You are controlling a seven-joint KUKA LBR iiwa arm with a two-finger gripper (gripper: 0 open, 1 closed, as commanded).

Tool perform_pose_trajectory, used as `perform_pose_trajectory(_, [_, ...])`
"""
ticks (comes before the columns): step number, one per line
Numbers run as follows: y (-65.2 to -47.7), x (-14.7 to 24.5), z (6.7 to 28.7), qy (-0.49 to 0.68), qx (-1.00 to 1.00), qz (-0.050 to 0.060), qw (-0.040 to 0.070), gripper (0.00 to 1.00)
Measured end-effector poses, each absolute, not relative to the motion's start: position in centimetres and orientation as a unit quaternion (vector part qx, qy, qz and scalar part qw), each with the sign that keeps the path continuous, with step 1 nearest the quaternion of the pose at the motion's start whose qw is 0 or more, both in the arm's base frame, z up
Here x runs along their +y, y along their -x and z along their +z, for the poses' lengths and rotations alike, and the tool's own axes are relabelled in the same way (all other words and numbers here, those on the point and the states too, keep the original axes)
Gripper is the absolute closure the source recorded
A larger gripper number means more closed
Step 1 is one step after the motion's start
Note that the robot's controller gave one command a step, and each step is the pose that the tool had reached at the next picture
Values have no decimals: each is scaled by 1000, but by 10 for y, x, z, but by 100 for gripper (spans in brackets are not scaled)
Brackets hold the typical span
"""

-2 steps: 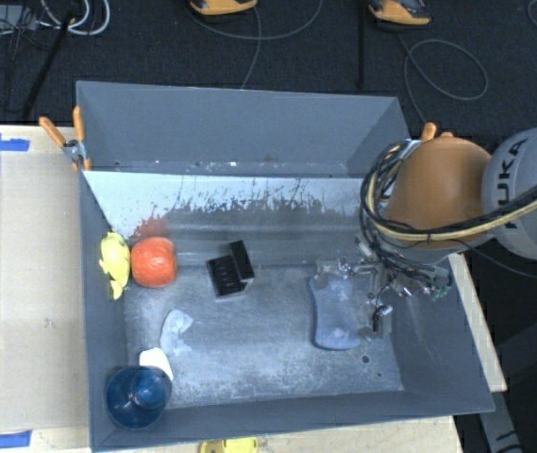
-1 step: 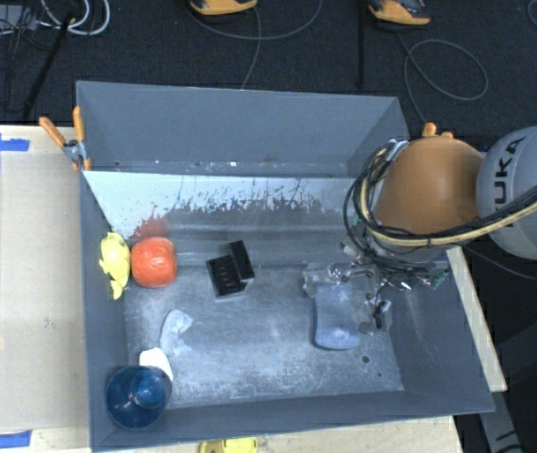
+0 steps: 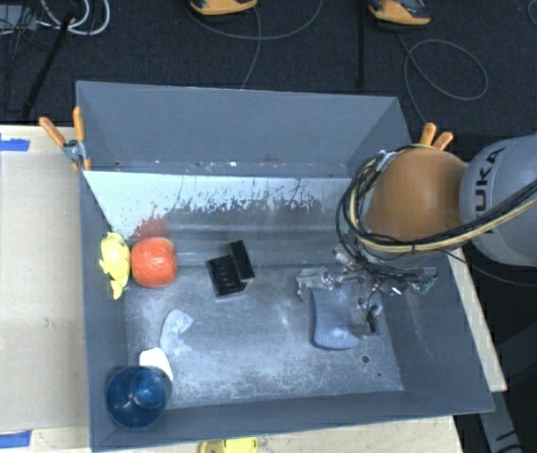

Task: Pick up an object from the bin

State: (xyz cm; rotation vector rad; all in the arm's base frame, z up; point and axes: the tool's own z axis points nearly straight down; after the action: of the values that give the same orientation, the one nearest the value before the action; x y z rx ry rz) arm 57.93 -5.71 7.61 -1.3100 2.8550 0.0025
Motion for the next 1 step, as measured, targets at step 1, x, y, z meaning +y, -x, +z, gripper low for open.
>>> perform_pose_trajectory(1, [-576, -41, 71, 597, 802, 0, 0, 100])
